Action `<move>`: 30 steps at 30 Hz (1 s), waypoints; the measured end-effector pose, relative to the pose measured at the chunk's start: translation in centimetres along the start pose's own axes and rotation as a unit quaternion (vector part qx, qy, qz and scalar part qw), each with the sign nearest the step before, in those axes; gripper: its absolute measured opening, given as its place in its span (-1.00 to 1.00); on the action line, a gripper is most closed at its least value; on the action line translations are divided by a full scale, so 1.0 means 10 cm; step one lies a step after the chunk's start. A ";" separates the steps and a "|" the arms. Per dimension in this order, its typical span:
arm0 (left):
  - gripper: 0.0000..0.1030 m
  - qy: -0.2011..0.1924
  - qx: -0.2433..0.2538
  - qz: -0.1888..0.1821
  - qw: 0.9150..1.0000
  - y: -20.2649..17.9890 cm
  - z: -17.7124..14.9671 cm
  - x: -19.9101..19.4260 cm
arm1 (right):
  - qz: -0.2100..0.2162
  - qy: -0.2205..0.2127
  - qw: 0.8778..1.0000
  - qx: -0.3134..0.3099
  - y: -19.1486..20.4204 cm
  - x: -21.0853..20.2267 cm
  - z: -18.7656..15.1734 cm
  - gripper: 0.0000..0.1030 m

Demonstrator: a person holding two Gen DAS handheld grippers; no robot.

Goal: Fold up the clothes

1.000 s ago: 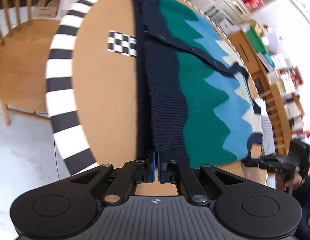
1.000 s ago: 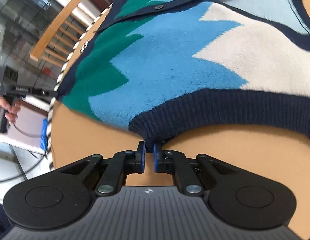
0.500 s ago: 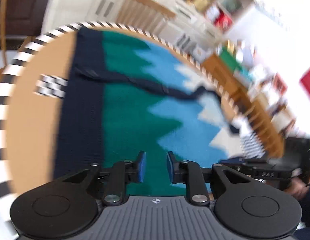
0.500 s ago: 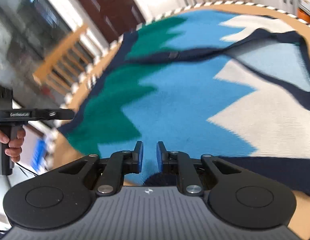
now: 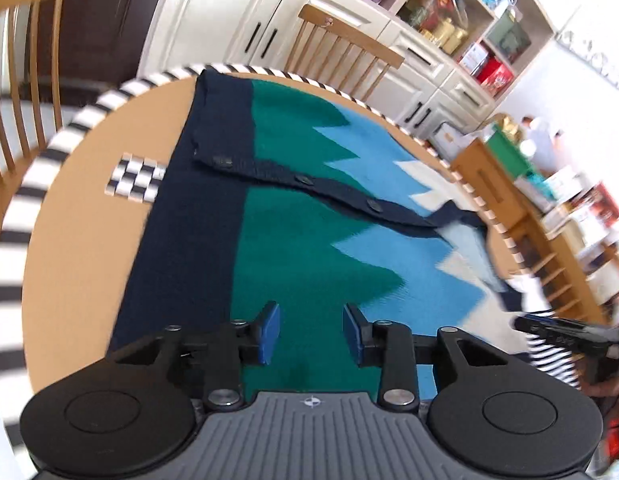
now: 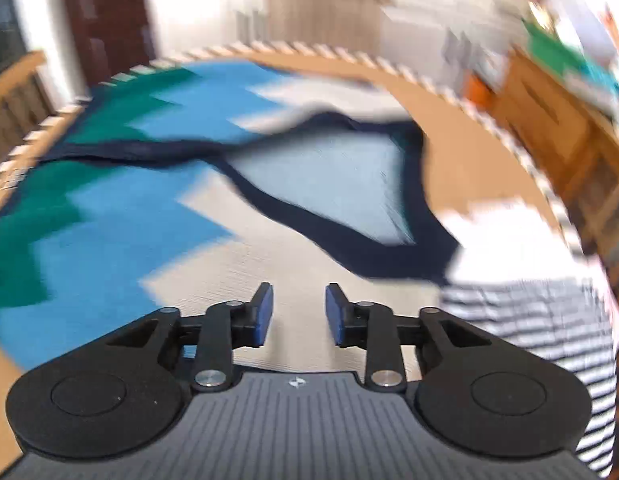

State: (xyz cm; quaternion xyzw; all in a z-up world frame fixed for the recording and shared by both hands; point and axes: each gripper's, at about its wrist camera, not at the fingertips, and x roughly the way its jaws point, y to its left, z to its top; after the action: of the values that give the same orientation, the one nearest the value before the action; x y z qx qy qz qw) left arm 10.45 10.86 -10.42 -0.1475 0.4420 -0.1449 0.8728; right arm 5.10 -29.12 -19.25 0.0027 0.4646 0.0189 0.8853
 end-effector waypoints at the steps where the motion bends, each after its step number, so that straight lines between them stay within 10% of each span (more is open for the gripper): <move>1: -0.29 0.023 0.006 0.019 1.000 0.00 -0.03 0.06 | -0.009 0.011 1.000 0.009 -0.08 0.04 -0.07 -0.44; 3: -0.69 0.033 0.004 0.039 0.999 0.06 -0.13 0.05 | -0.012 0.009 1.000 0.016 -0.18 0.03 -0.25 -0.45; 7: -0.76 0.044 -0.047 0.038 0.997 0.21 -0.23 -0.05 | -0.009 0.015 1.000 0.005 -0.18 -0.12 -0.40 -0.45; 14: 0.08 -0.045 -0.038 0.034 0.998 0.13 0.61 -0.02 | 0.004 -0.031 1.000 -0.002 -0.09 -0.33 -0.04 -0.44; 18: 0.08 -0.069 -0.004 0.022 0.997 -0.07 1.15 0.55 | 0.037 -0.029 0.999 0.008 0.17 -0.08 0.08 -0.44; 23: -0.22 -0.054 0.053 0.154 0.985 -0.21 1.36 1.10 | 0.061 -0.014 0.998 -0.023 0.52 0.09 0.07 -0.43; 30: 0.05 -0.051 -0.013 0.089 0.995 0.47 1.26 0.84 | 0.071 -0.001 0.997 0.010 0.39 0.11 -0.12 -0.32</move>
State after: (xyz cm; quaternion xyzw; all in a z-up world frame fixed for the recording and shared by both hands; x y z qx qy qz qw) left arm 26.03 13.59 -11.24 -0.1267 0.4098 -0.0530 0.9018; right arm 4.58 -25.21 -20.73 0.0444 0.4625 0.0767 0.8822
